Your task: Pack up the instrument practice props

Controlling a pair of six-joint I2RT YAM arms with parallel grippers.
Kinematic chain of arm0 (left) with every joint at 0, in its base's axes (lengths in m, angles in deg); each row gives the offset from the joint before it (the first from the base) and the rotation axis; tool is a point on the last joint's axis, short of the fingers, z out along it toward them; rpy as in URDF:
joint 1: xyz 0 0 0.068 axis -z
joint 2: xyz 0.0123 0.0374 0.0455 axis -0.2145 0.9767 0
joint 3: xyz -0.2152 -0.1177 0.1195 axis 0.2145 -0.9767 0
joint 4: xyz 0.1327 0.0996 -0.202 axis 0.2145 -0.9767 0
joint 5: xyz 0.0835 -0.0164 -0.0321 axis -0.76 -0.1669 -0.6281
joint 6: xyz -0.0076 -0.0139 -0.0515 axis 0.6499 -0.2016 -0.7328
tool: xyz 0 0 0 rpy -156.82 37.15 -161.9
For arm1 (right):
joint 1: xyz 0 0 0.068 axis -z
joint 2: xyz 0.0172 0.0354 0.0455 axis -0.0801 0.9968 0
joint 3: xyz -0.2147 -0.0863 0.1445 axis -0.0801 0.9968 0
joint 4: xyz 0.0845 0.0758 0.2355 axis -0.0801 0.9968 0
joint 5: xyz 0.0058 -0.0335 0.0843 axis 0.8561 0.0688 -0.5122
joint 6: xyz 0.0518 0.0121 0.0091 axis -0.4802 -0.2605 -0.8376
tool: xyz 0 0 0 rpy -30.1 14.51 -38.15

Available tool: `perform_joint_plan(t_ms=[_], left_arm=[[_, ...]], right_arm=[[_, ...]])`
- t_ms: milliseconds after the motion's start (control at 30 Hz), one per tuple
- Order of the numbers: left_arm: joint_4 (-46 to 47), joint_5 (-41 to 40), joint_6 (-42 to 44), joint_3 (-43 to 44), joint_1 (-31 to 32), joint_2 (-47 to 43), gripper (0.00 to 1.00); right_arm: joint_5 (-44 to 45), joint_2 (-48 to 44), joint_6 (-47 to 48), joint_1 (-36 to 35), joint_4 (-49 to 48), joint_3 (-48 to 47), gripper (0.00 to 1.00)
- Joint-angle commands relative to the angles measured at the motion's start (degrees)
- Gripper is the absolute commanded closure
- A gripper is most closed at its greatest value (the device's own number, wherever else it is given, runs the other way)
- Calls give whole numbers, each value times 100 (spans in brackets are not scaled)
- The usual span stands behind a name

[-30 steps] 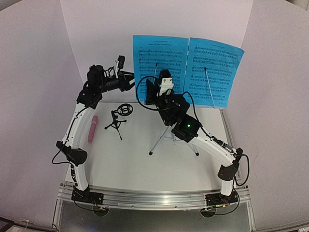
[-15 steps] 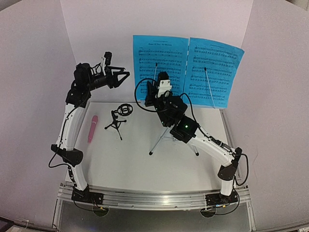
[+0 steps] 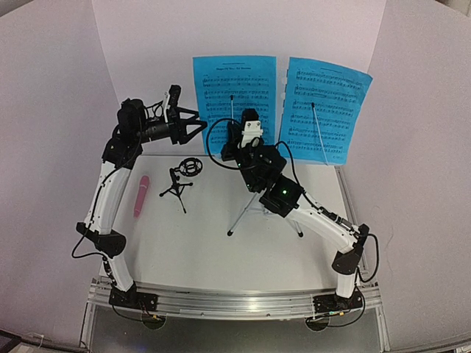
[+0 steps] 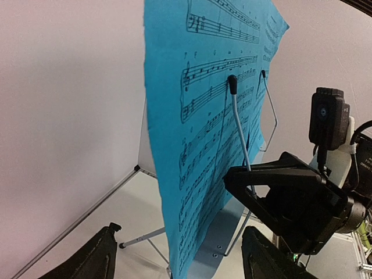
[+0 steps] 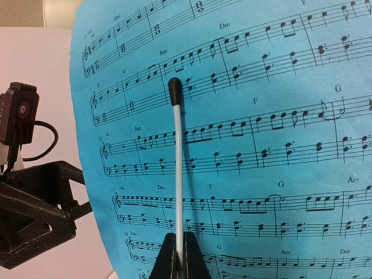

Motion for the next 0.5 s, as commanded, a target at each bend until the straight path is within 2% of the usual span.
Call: perform_joint_plan(t_ms=[0,167,367,467], left_arm=[[149,46,42,28,121,57,33],[302,41,-118,93,163,164,52],[172,-48,-102,86,163,113,97],[-122,-175,65,79,158,2,100]], right_arm=[[64,-207,19,3,-231,11,100],[64,-229,16,-1,-252,59,100],[72,-263,41,0,-288,112,100],[61,-319,41,1,-310,191,100]])
